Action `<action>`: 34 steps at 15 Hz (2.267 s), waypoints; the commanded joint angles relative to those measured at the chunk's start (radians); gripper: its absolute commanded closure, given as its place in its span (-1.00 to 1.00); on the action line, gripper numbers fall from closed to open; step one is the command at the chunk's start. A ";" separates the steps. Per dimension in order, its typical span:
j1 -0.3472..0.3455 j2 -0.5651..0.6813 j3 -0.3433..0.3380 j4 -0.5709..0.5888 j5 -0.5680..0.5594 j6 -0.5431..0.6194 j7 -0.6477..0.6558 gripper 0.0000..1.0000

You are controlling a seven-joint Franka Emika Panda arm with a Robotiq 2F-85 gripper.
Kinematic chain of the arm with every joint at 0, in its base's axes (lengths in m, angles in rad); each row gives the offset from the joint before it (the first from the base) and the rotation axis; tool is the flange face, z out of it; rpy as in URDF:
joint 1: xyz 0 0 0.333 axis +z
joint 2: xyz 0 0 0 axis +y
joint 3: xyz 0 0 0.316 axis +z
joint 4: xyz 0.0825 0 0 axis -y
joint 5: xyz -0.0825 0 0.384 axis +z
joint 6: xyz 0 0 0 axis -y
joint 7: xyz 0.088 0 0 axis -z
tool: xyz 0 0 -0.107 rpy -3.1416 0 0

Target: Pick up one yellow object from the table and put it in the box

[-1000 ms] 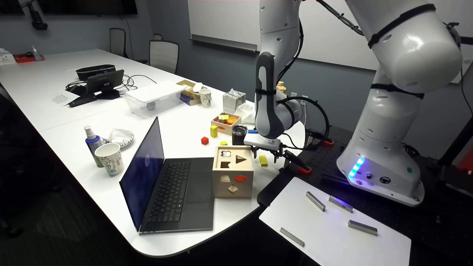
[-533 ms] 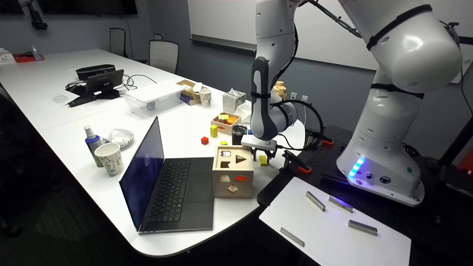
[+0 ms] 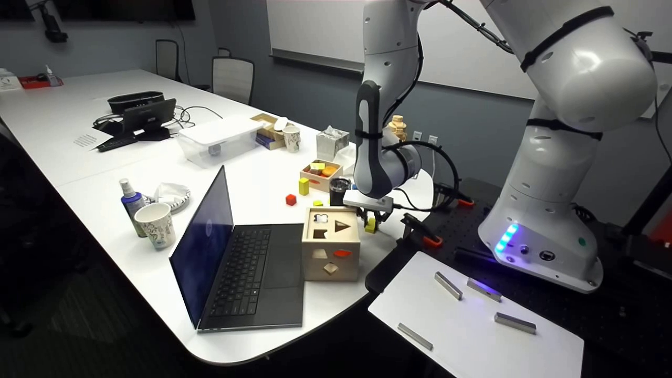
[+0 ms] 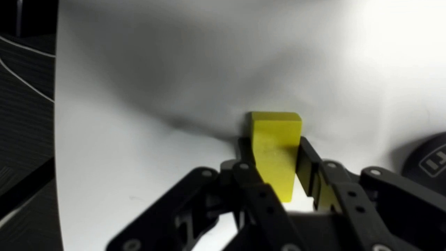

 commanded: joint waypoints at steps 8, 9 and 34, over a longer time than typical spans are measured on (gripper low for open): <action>0.376 -0.283 -0.427 -0.081 0.122 -0.048 -0.230 0.83; 0.406 -0.301 -0.477 -0.065 0.079 -0.041 -0.225 0.83; -0.204 -0.078 -0.091 0.588 -0.053 -0.308 -0.432 0.83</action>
